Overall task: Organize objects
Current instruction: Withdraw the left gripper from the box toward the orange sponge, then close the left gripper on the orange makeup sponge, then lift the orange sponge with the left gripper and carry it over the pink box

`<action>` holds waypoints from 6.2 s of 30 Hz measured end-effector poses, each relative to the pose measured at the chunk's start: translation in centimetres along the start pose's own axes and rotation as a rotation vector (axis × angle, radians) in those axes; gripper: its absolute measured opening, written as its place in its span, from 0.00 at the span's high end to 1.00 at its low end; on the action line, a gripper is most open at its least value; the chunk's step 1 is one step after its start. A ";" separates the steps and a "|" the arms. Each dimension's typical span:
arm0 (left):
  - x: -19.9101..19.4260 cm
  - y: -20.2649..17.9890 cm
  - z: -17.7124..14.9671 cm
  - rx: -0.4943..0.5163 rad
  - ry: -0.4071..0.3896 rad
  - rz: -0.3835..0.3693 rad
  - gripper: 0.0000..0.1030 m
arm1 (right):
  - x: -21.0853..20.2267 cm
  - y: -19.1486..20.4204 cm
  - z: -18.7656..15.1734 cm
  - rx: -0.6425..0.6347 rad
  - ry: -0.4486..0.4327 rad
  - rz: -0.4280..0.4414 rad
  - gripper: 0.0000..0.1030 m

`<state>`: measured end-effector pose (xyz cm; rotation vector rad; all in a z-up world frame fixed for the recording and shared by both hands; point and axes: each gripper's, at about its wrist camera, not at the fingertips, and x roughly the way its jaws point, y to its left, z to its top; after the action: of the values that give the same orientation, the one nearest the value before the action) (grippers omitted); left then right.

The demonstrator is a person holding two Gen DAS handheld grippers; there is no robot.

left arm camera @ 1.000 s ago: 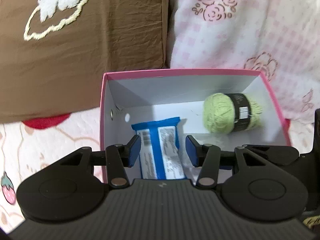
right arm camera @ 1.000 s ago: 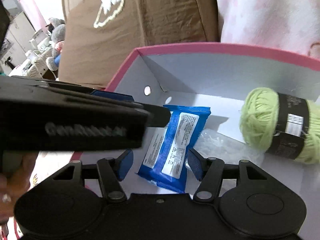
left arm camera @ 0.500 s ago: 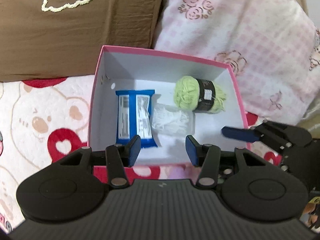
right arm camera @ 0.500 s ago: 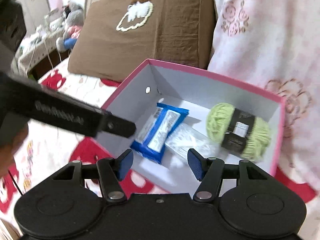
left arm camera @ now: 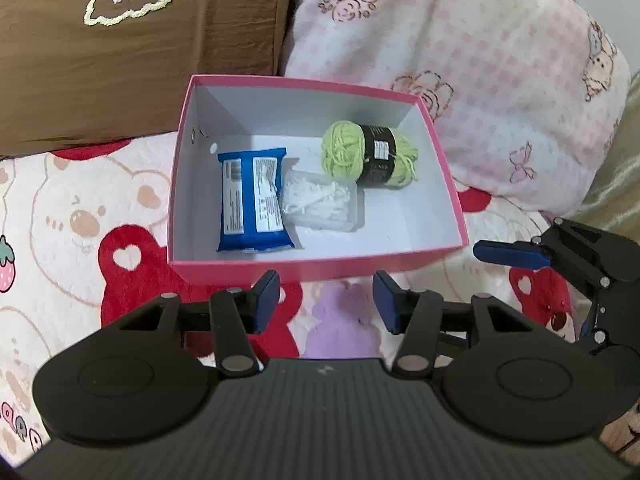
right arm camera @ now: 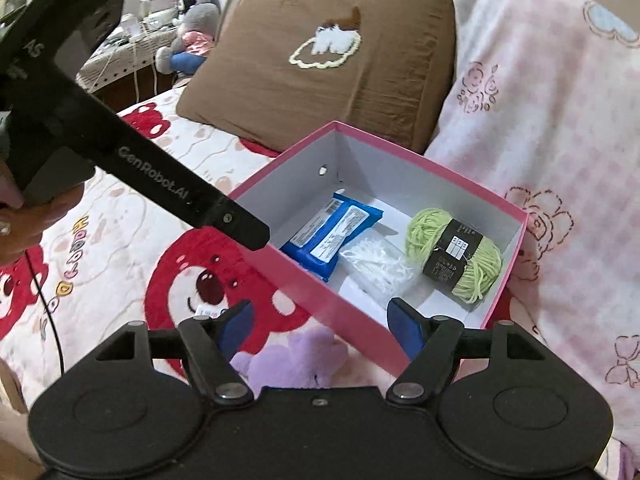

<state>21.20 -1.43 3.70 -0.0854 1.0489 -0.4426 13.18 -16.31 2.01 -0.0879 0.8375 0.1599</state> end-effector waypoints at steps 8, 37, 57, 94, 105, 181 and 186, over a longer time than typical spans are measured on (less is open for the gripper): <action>-2.0 -2.0 -1.5 0.047 0.020 -0.012 0.50 | -0.5 1.5 -1.1 -0.053 0.013 0.003 0.24; -4.0 -7.2 -7.2 0.147 0.125 -0.016 0.38 | -5.3 4.7 -7.9 -0.063 -0.080 0.090 0.24; 2.0 -5.3 -12.0 0.128 0.188 0.084 0.19 | -0.2 4.6 -12.0 0.006 0.039 0.006 0.24; 11.2 -3.4 -15.3 0.059 0.035 -0.114 0.68 | 8.6 3.0 -15.8 0.244 0.024 0.143 0.50; 11.1 -3.5 -14.8 0.028 0.068 -0.133 0.68 | 8.2 3.2 -15.8 0.211 0.010 0.085 0.63; -5.3 -6.3 -2.6 0.012 0.005 -0.182 0.69 | -5.0 3.1 -2.8 0.228 -0.135 0.046 0.58; -5.9 -6.1 -0.7 0.010 -0.023 -0.161 0.69 | -4.7 2.3 -1.0 0.240 -0.142 0.054 0.58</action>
<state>16.20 -4.52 9.83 -0.1665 1.0214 -0.5910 8.95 -14.69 4.83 0.1702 0.7124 0.1137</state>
